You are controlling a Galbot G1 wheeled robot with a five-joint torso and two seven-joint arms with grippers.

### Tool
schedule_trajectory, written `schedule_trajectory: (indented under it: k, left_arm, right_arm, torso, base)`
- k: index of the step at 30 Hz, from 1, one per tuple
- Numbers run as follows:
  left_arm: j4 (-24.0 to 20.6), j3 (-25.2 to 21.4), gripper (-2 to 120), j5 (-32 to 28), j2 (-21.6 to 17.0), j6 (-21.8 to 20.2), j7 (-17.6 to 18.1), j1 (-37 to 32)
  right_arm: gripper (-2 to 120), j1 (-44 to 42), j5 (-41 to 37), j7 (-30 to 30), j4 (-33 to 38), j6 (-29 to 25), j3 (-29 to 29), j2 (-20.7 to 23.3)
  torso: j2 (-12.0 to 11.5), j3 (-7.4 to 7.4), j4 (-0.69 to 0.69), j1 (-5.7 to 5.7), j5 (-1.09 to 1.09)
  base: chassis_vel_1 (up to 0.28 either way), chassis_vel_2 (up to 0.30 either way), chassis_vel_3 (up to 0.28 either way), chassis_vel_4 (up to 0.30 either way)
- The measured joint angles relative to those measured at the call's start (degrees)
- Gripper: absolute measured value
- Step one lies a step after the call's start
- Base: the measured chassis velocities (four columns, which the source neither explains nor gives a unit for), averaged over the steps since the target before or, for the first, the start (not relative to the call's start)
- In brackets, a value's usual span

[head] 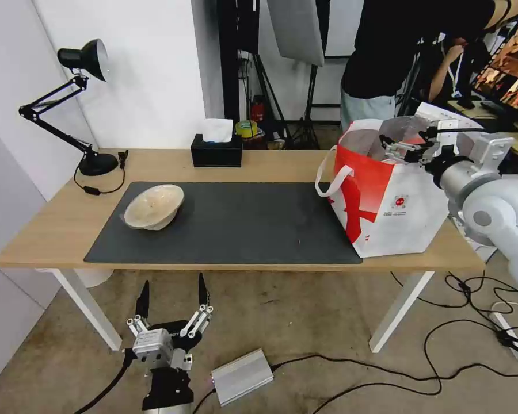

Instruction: Pick up the trash from the table and place it into the takeout bag.

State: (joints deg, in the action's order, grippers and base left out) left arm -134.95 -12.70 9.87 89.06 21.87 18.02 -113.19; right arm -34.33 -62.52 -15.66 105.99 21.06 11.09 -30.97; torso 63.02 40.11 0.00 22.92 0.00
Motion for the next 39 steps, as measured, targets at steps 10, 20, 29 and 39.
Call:
schedule_trajectory:
  k: [10, 20, 29, 39]
  left_arm:
    - [-0.3, -0.1, 100, 0.2, 0.1, -0.1, 0.0, -0.2]
    - [-0.6, -0.1, 100, 0.6, 0.1, 0.0, 0.0, -0.5]
    - [-0.9, -0.1, 100, 1.2, 0.0, 0.4, 0.0, -1.0]
    - [-1.3, -0.1, 100, 1.5, 0.0, 0.7, 0.0, -1.5]
  right_arm:
    - [100, 0.8, 0.3, 0.2, 0.8, 0.5, 0.1, 1.0]
    - [100, 0.3, 0.2, 0.1, 1.8, 0.5, 0.4, 1.6]
    - [100, -1.0, 0.0, -0.3, 3.5, 1.4, 1.3, 2.5]
    - [100, -5.0, -1.0, -1.6, 8.3, -9.0, 3.0, 1.8]
  torso:
    - [0.0, 0.0, 0.0, 0.0, 0.0]
    - [0.0, 0.0, 0.0, 0.0, 0.0]
    - [0.0, 0.0, 0.0, 0.0, 0.0]
    - [0.0, 0.0, 0.01, 0.0, 0.0]
  base:
    - [0.0, 0.0, 0.0, 0.0]
    - [0.0, 0.0, 0.0, 0.0]
    - [0.0, 0.0, 0.0, 0.0]
    - [0.0, 0.0, 0.0, 0.0]
